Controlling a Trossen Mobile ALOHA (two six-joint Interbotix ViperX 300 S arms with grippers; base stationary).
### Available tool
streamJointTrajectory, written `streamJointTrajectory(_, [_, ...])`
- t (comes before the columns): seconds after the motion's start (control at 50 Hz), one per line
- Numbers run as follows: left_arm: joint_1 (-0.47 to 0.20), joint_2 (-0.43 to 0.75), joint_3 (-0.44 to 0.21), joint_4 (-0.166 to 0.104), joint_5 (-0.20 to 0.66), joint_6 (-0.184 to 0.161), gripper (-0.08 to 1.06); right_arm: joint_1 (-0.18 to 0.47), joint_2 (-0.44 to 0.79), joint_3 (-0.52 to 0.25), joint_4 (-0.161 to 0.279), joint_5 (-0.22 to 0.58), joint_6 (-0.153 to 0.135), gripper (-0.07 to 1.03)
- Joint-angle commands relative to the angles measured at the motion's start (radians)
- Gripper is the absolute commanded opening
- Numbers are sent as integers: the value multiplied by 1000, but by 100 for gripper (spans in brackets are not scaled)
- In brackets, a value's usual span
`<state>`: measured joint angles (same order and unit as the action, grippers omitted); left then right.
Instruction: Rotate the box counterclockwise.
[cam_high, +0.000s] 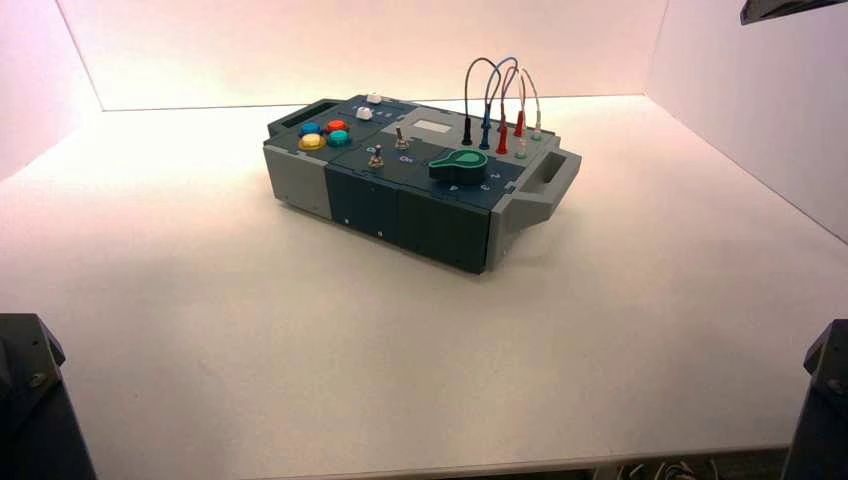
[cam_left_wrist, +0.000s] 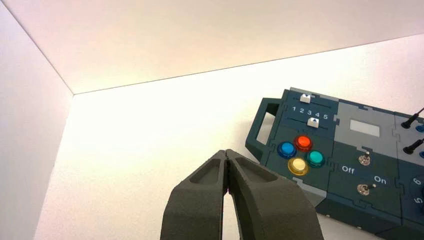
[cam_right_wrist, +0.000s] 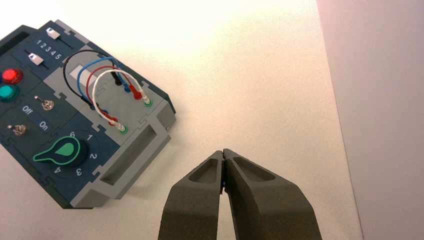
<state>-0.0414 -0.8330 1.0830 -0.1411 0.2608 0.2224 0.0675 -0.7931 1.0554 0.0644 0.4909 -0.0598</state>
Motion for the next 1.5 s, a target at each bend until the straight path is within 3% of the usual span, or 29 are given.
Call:
streamJointTrajectory(0.02, [-2,3,-32,0,-5,2,-3,2,5,-31,3,-11,2,-2])
streamJointTrajectory(0.32, [-3,9,-29,0,3,0,-3,2,5,-34,9,11,3,-2])
streamJointTrajectory(0.5, [-11,29,-67,-3,86,2,-3,5,6,-78,74,124,2,-2])
streamJointTrajectory(0.78, [-12,137,-186,-3,247,8,-3,61,12,-144,115,311,0,-2])
streamJointTrajectory(1.02, [-15,229,-318,-3,311,77,-3,123,41,-190,158,449,0,-2])
streamJointTrajectory(1.28, [-21,390,-433,-14,350,87,-3,147,72,-161,261,495,-2,-2])
streamJointTrajectory(1.38, [-34,471,-483,-31,380,87,-3,156,91,-150,268,495,-2,-2])
streamJointTrajectory(1.5, [-55,554,-540,-32,396,91,-3,176,115,-144,268,494,-3,-2])
